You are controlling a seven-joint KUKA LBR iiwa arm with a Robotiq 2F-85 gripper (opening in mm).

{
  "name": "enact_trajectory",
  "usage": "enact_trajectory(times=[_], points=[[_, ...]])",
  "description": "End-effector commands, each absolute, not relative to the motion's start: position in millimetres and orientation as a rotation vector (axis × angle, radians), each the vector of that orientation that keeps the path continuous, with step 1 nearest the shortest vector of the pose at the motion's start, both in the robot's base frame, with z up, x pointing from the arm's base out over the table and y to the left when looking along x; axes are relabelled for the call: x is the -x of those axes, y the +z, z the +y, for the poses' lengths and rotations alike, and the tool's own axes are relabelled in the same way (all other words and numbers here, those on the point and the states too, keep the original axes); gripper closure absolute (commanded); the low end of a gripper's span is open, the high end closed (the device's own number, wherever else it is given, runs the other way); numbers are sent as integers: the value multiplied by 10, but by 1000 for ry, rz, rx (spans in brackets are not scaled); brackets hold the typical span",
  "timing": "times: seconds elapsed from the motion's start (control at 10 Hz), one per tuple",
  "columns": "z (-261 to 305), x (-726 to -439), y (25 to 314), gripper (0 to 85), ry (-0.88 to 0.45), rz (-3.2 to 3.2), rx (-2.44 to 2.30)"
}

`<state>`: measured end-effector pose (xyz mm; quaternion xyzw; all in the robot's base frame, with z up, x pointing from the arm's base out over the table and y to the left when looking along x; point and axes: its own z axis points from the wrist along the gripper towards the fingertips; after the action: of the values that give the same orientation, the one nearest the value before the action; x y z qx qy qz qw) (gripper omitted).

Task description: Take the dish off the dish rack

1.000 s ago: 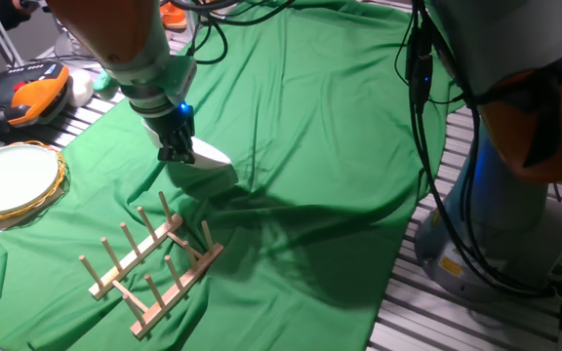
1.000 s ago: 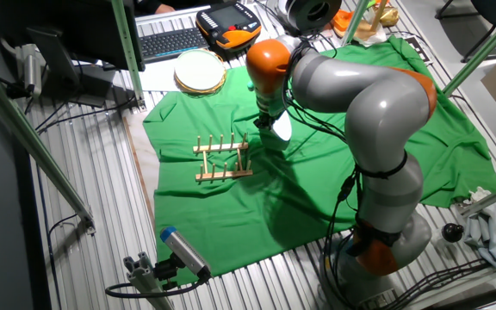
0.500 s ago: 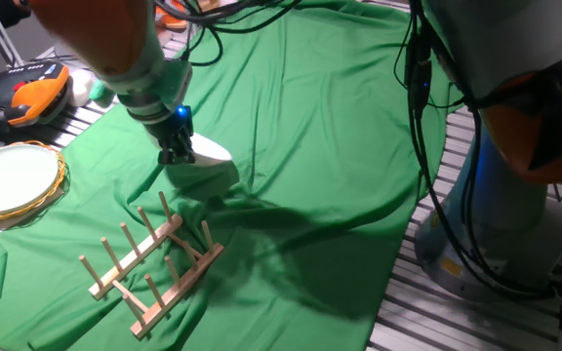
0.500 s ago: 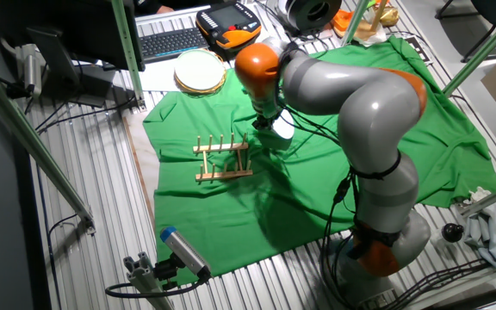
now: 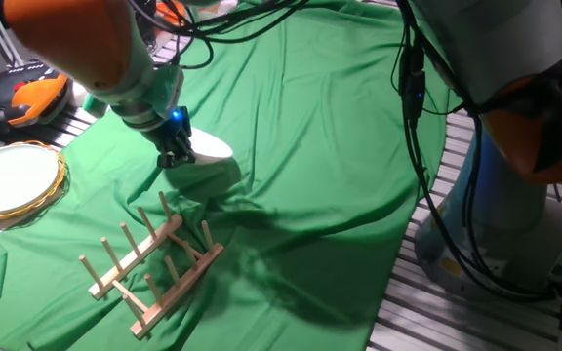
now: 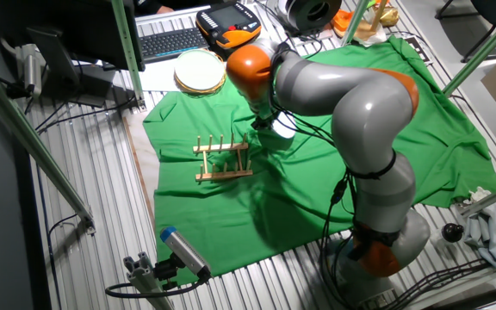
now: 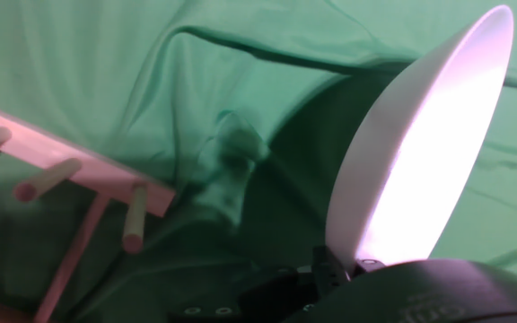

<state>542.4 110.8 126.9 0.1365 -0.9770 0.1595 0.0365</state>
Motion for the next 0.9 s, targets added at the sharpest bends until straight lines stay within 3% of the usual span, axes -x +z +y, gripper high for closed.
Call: enact_trajectory(times=[0.0,0.8], points=[[1107,-5424,1270,850,493,-2999,-414],[1104,-5431,1287,850,543,-3000,-394]])
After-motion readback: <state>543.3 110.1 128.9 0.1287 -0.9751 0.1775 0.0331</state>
